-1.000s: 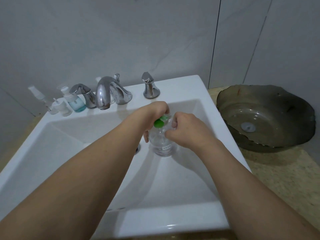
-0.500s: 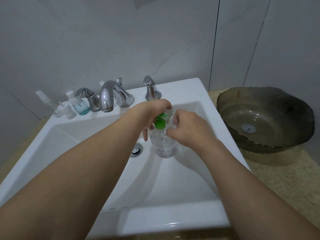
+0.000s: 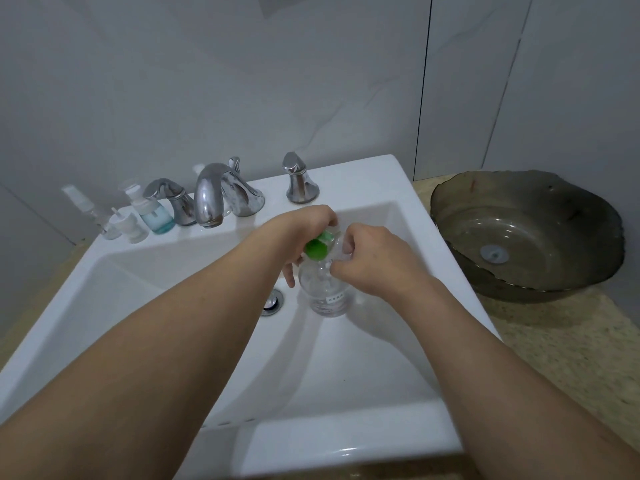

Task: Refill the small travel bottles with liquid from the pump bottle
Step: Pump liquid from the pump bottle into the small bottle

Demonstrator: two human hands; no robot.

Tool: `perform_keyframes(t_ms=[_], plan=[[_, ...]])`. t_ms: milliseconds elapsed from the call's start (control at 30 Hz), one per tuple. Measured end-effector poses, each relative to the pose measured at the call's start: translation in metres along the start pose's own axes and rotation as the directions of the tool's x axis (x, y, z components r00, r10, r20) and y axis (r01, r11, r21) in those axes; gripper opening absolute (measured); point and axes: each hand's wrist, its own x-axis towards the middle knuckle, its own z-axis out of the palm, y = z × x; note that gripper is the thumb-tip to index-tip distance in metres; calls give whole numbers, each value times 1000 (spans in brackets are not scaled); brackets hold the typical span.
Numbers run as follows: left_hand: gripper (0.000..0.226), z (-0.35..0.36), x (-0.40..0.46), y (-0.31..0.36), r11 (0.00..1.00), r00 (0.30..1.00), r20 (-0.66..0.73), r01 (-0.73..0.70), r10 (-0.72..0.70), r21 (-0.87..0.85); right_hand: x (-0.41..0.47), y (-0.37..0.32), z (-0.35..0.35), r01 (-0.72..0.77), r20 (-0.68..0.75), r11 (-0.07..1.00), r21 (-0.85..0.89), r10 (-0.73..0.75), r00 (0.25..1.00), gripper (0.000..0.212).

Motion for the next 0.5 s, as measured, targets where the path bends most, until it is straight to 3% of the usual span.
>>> perform_keyframes(t_ms=[233, 500], plan=[[60, -10, -9, 5, 1000, 998, 57, 10, -9, -22, 1, -2, -3, 4, -44, 1000, -5, -4, 999, 28], [36, 7, 0, -2, 1000, 1000, 11, 10, -10, 0, 2, 2, 4, -23, 25, 1000, -10, 24, 999, 24]])
